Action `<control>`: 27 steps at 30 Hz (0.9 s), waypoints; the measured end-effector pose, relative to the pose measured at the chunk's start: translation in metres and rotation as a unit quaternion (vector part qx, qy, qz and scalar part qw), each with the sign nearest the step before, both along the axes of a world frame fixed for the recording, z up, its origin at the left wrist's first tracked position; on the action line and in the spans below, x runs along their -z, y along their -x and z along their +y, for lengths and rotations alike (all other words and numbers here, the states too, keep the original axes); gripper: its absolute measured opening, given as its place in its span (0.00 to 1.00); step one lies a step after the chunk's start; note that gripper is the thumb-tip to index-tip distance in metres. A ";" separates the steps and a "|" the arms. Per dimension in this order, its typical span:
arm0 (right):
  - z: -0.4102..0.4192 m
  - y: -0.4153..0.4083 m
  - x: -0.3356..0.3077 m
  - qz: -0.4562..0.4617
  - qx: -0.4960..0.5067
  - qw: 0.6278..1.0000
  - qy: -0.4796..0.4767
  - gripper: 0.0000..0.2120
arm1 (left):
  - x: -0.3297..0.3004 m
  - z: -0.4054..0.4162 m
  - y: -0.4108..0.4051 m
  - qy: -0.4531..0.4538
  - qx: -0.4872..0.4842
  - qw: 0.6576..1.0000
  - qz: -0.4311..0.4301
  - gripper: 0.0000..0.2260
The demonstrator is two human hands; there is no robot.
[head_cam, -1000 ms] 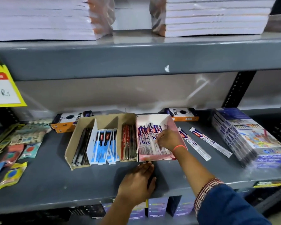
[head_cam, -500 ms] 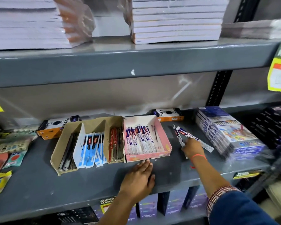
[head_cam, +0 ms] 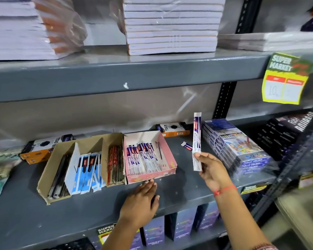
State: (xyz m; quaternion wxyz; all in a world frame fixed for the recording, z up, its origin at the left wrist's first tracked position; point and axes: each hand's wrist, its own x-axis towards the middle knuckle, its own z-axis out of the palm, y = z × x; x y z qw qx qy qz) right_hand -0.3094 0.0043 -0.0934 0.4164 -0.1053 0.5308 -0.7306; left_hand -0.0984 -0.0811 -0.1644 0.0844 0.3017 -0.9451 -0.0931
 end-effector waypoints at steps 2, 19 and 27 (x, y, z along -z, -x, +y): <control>0.008 -0.005 -0.004 -0.019 0.000 0.999 0.026 0.10 | 0.001 0.000 0.000 0.003 -0.008 1.000 0.007 0.23; -0.046 -0.043 -0.016 0.157 -0.111 0.977 -0.096 0.11 | -0.007 0.002 -0.004 0.015 -0.013 1.000 0.012 0.21; -0.124 -0.072 -0.002 0.423 -0.214 0.836 -0.277 0.17 | 0.008 -0.004 -0.003 -0.010 -0.016 1.000 0.018 0.35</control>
